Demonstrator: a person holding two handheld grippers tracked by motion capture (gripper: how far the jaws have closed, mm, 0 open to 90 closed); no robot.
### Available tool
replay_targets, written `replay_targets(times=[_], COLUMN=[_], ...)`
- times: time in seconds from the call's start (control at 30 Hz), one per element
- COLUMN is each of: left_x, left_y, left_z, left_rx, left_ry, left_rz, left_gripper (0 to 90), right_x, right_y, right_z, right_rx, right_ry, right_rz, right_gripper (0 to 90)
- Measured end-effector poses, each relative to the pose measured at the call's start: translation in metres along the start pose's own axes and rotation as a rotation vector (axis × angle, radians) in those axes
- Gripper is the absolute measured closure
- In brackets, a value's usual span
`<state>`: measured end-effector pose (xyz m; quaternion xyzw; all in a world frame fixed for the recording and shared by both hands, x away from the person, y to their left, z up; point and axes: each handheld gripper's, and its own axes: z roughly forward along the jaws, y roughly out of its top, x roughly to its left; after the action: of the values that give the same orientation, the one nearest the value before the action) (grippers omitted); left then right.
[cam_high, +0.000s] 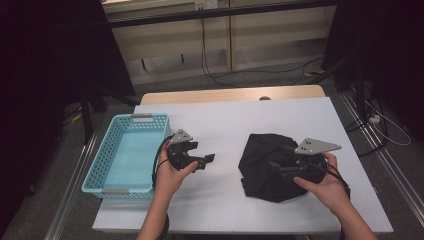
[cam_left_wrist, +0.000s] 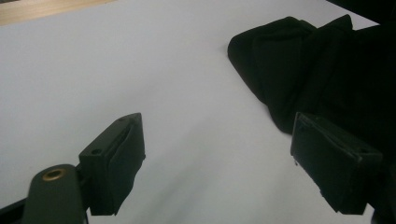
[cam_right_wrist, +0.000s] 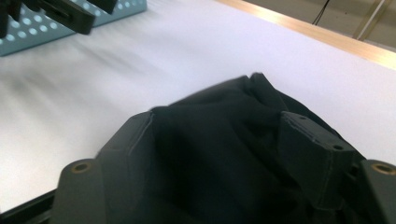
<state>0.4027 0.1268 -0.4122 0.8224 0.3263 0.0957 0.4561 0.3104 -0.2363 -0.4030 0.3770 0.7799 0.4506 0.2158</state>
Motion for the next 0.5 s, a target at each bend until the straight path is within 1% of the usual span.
replay_targets(times=[0.1,0.2,0.27,0.3,0.37,0.4,0.5], left_x=[0.000,0.000,0.001,0.000,0.001,0.002,0.002], left_y=[0.000,-0.001,-0.001,-0.001,-0.001,-0.002,-0.001], left_z=[0.000,0.000,0.000,-0.001,-0.002,-0.003,-0.003], left_rx=[0.003,0.003,0.004,0.004,-0.001,-0.004,-0.003], left_ry=[0.000,0.000,0.006,0.004,0.007,0.007,0.007], left_rz=[-0.004,0.000,0.009,-0.003,-0.003,-0.010,-0.009], left_gripper=[18.0,18.0,18.0,18.0,18.0,18.0,18.0], right_x=[0.006,0.012,0.018,0.021,0.028,0.033,0.044], right_y=[0.004,0.008,0.010,0.010,0.008,0.006,-0.001], right_z=[0.000,0.001,0.005,0.008,0.017,0.022,0.038], right_rx=[-0.020,-0.025,-0.022,-0.018,0.003,0.021,0.081], right_ry=[0.014,0.023,0.038,0.050,0.082,0.097,0.116], right_rz=[0.004,-0.001,-0.024,-0.031,-0.040,-0.057,-0.098], right_gripper=[24.7,25.3,33.3,36.0,43.7,45.7,45.6])
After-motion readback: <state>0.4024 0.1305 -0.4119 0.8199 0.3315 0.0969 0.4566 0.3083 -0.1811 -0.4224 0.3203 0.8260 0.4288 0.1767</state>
